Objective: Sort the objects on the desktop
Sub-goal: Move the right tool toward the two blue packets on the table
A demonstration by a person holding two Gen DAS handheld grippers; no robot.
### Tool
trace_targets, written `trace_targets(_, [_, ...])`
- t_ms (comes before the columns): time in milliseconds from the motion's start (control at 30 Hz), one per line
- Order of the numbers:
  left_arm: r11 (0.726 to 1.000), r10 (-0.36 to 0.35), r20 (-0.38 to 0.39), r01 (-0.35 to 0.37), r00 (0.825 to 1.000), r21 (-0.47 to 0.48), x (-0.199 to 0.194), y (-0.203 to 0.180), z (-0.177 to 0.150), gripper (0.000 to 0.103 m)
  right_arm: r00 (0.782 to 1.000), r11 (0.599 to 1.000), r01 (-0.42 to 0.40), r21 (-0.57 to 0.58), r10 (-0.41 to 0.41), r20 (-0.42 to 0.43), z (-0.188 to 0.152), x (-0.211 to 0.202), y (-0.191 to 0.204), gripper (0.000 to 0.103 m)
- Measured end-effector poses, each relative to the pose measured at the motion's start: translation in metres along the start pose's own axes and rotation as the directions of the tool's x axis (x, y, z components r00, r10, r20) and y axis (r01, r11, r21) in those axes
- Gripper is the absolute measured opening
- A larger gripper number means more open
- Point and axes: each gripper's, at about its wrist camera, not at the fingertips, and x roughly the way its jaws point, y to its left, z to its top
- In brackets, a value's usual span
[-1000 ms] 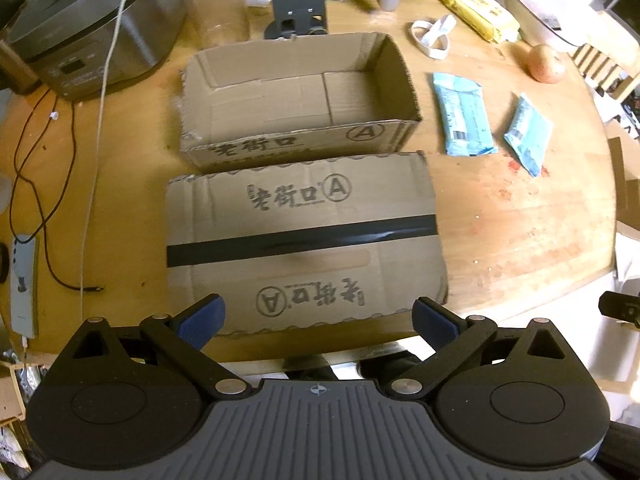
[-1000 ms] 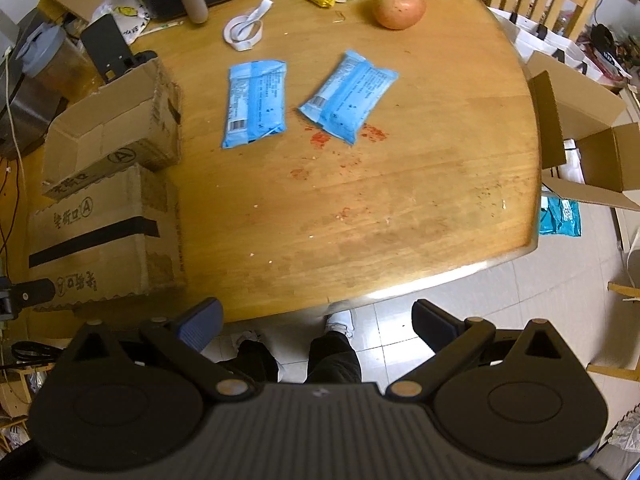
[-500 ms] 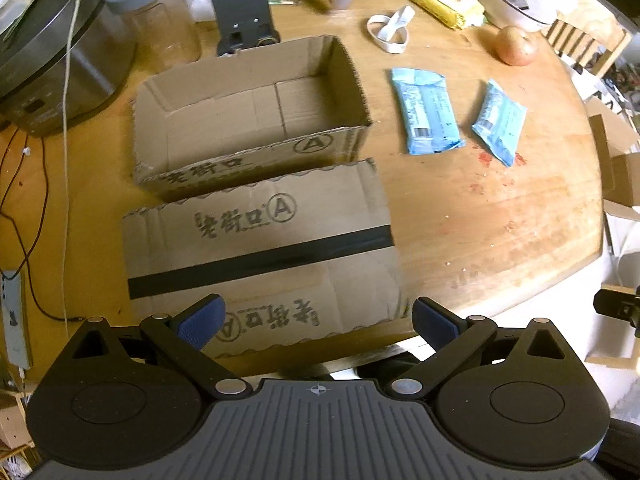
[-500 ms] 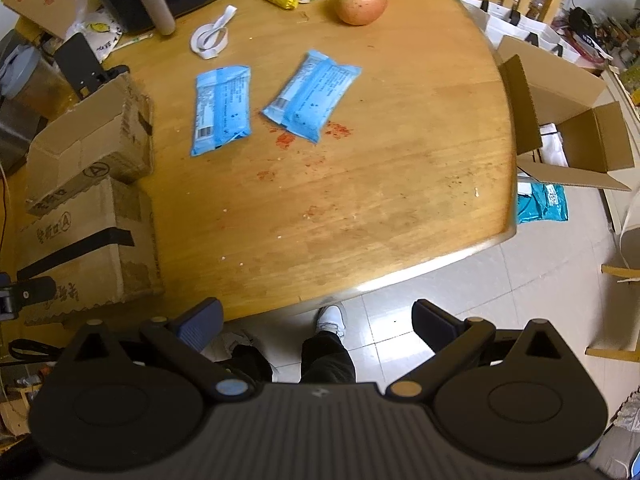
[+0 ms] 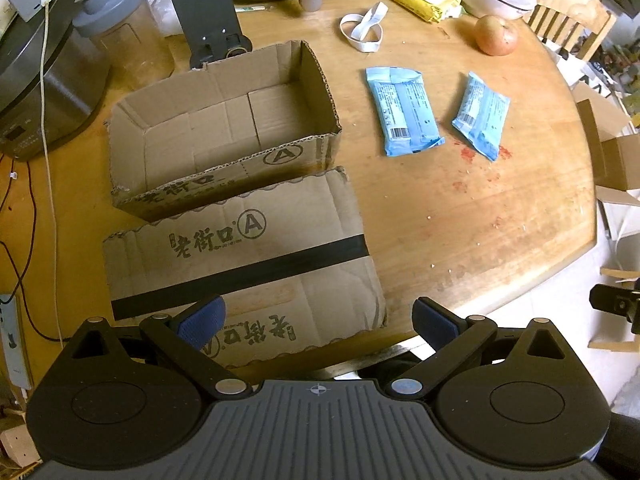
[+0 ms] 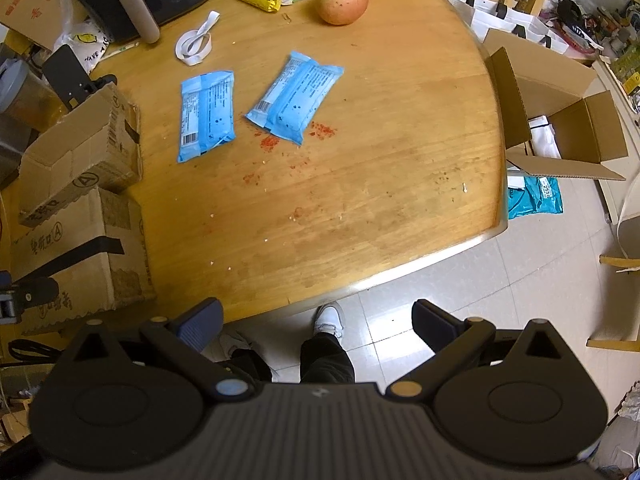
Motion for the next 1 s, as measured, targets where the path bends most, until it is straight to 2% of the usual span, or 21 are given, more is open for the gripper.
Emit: trace_targets(1000, [0.999, 0.016, 0.006, -0.016, 1.000, -0.028, -0.002, 0.006, 0.000, 0.103, 1.000, 0.997, 0.018, -0.074, -0.017, 0.009, 0.046, 0.025, 0.022, 0.103])
